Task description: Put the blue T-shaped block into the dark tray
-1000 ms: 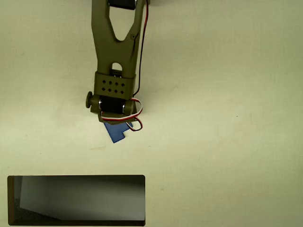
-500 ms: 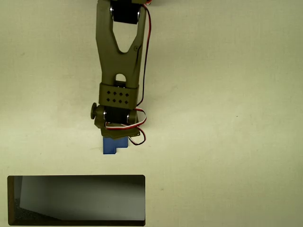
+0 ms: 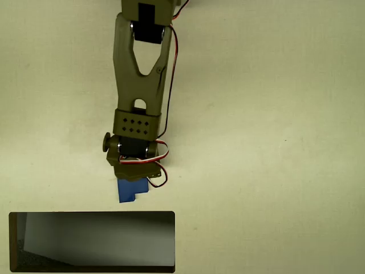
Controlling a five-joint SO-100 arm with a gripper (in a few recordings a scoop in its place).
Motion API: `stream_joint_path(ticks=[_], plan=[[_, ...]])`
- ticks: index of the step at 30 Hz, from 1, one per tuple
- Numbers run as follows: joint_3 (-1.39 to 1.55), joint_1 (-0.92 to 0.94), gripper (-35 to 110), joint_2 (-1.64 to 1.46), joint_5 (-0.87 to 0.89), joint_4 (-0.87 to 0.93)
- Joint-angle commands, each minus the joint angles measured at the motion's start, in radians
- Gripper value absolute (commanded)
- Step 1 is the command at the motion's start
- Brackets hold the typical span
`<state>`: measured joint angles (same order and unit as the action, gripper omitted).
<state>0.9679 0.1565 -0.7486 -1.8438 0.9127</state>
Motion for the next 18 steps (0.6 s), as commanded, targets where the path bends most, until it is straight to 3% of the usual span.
stream_joint_path(ticks=[1, 12, 14, 18], plan=[[-0.084, 0.028, 0, 0.048, -0.021, 0.012], [-0.555, 0.041, 0, 0.356, 0.017, -0.034], [-0.594, 0.032, 0, 0.41, 0.081, -0.196], [-0.678, 0.014, 0, 0.561, 0.282, -0.744]])
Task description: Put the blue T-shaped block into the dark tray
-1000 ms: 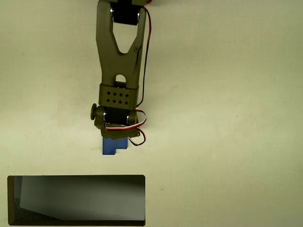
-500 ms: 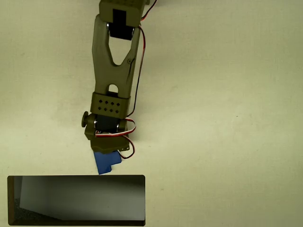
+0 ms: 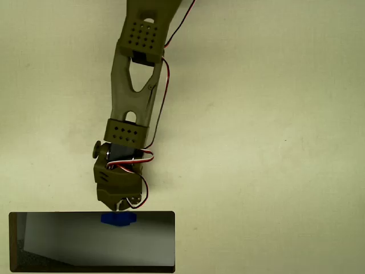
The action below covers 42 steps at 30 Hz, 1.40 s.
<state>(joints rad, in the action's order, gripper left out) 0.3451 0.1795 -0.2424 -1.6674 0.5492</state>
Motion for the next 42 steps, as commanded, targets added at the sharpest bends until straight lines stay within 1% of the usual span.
stream_joint_path(ticks=[1, 4, 7, 14, 24, 32, 34, 35, 38, 42], plan=[[-0.112, -0.014, 0, 0.098, 0.141, -0.44], [-0.284, -0.038, 0, 0.206, 0.192, -0.453], [-0.314, -0.078, 0, 0.261, 0.173, -0.505], [-0.264, -0.126, 0, 0.376, 0.077, -0.739], [-0.124, -0.149, 0, 0.397, 0.058, -0.999], [-0.1, -0.152, 0, 0.397, 0.077, -1.068], [-0.078, -0.15, 0, 0.397, 0.074, -1.124], [-0.051, -0.15, 1, 0.397, 0.054, -1.203], [-0.044, -0.15, 4, 0.397, 0.052, -1.21], [-0.044, -0.15, 4, 0.397, 0.052, -1.21]])
